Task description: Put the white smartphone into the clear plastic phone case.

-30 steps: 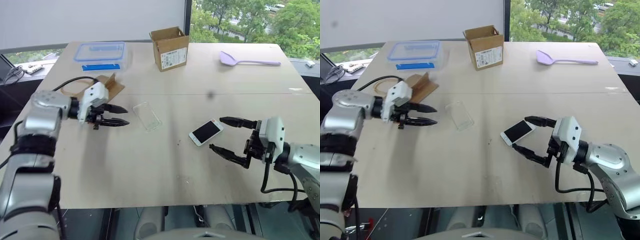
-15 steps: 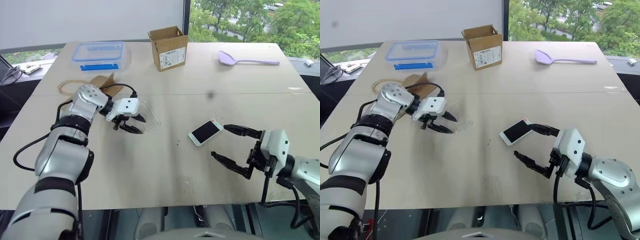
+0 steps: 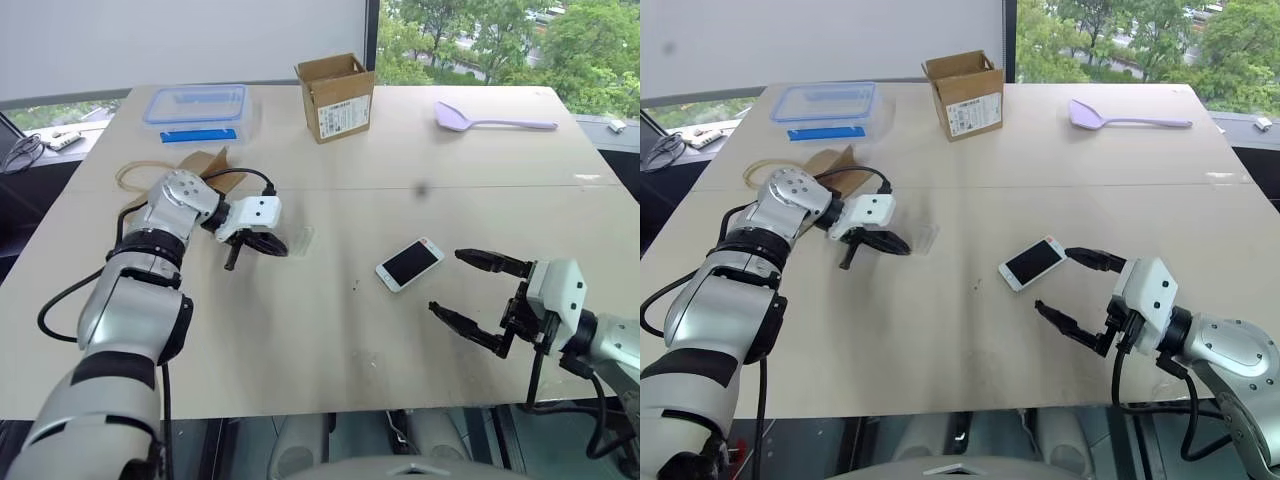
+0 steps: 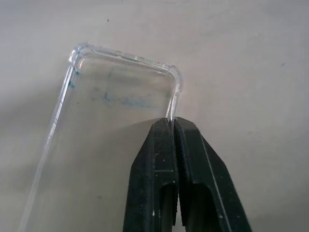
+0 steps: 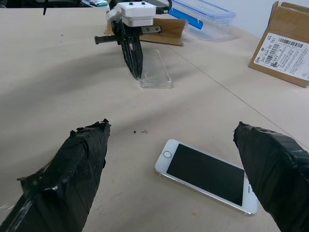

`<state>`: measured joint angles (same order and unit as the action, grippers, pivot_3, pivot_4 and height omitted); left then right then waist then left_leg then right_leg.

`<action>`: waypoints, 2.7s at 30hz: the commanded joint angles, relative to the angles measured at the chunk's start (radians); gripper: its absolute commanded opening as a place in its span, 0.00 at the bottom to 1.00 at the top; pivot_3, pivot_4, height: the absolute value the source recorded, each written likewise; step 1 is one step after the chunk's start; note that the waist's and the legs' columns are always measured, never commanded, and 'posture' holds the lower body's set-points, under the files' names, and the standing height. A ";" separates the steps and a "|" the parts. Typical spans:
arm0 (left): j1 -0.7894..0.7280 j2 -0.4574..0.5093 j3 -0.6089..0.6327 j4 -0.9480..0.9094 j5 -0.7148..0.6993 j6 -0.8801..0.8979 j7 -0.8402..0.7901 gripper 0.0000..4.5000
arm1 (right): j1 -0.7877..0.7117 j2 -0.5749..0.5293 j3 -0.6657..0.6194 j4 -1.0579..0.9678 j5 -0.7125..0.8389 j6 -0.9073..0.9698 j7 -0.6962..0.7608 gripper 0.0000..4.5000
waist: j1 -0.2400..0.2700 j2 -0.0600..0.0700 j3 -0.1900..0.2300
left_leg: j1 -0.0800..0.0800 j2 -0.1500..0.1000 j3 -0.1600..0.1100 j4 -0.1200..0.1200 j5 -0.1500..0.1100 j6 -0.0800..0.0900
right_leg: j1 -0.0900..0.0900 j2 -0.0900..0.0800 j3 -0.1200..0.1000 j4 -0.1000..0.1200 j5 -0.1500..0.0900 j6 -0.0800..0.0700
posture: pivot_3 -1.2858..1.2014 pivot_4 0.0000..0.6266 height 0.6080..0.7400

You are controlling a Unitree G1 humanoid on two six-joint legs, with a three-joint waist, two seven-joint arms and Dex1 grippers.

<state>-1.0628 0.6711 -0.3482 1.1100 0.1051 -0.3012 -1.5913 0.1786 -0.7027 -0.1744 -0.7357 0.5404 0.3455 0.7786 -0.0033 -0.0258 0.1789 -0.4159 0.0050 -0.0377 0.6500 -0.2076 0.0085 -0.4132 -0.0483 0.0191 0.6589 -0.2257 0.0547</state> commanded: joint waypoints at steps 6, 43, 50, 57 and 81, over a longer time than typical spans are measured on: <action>0.230 0.060 0.021 -0.824 -0.218 0.685 0.018 0.01 | -0.010 -0.013 -0.027 -0.003 0.027 -0.006 0.017 1.00 | -0.009 0.000 0.001 | -0.001 0.001 -0.001 -0.001 0.000 0.000 | 0.000 -0.001 0.000 -0.001 0.000 0.000 | 0.52 0.24 1.00; 0.567 -0.032 0.286 -1.259 -0.388 0.851 0.409 0.99 | -0.313 -0.128 0.197 0.299 -0.195 0.184 -0.046 1.00 | -0.008 0.001 0.001 | 0.001 0.001 0.001 -0.001 0.000 0.000 | 0.000 0.000 0.002 -0.001 -0.001 -0.001 | 0.52 0.24 1.00; 0.673 -0.019 0.334 -1.319 -0.472 0.812 0.417 0.99 | -0.433 -0.074 0.284 0.436 -0.326 0.198 -0.094 1.00 | -0.013 0.001 0.001 | 0.002 0.001 0.002 -0.001 0.000 0.000 | 0.000 0.000 0.002 0.000 -0.001 -0.002 | 0.52 0.24 1.00; 0.778 -0.058 0.418 -1.325 -0.576 0.686 0.394 0.99 | -0.481 -0.033 0.319 0.506 -0.393 0.196 -0.101 1.00 | -0.009 0.001 0.001 | 0.001 0.001 0.001 -0.002 0.000 0.000 | -0.001 0.000 0.002 -0.001 0.001 -0.004 | 0.52 0.24 1.00; 0.877 0.045 0.413 -1.390 -0.640 0.705 0.421 0.99 | -0.679 0.134 0.359 0.819 -0.535 0.021 -0.098 1.00 | -0.013 0.001 0.001 | 0.002 0.001 0.002 -0.002 0.000 0.000 | -0.001 0.000 0.002 -0.001 0.002 -0.005 | 0.52 0.24 1.00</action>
<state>-0.1670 0.7039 0.0664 -0.2449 -0.5326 0.4064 -1.1757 -0.4819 -0.5689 0.1888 0.0935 0.0049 0.3743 0.6691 -0.0163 -0.0246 0.1800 -0.4141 0.0059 -0.0353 0.6480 -0.2077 0.0085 -0.4138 -0.0484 0.0214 0.6577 -0.2241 0.0494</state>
